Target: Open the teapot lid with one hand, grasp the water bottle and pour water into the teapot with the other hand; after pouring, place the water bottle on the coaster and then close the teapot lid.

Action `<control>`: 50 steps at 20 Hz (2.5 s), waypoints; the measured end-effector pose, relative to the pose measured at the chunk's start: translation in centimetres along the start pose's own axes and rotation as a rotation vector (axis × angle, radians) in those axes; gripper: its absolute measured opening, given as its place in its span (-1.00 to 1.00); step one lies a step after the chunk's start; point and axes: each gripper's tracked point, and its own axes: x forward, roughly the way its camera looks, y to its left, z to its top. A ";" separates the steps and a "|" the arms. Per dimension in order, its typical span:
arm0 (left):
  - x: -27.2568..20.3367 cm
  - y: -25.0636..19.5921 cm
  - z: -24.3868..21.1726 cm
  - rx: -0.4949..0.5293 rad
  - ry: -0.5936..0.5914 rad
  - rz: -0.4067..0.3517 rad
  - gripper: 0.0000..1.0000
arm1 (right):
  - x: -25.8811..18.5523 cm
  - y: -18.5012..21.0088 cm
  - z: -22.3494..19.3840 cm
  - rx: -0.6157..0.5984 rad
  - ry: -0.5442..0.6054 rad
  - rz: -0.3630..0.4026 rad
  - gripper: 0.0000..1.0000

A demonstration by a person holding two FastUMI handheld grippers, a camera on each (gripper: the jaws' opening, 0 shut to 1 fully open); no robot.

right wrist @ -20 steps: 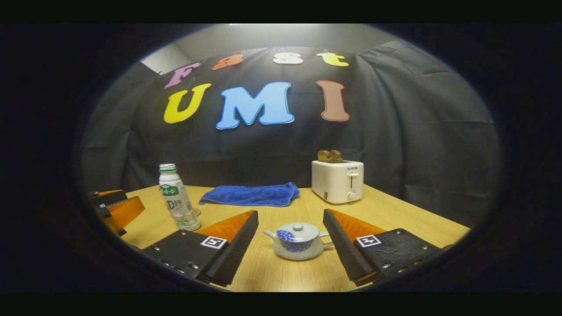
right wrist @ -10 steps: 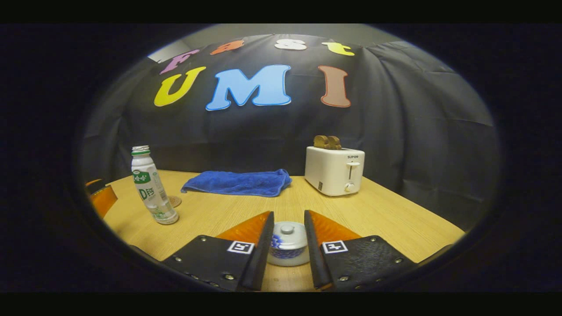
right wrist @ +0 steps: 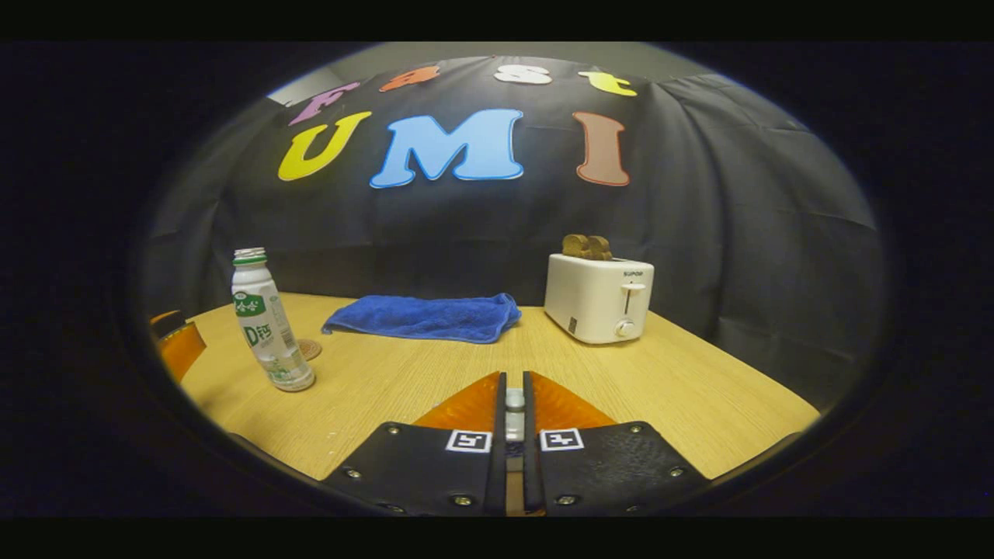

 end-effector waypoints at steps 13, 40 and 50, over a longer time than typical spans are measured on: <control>5.4 -1.0 -2.2 -0.048 0.072 -0.031 0.88 | -1.6 1.1 2.6 -0.015 -0.135 0.057 -0.83; 10.2 -1.7 -2.0 0.094 0.150 -0.039 0.43 | -5.2 1.4 2.3 -0.026 -0.157 0.096 -1.00; 7.9 -5.6 -0.7 0.398 0.100 -0.125 0.65 | -12.4 -1.6 -0.6 -0.003 -0.109 0.054 -1.00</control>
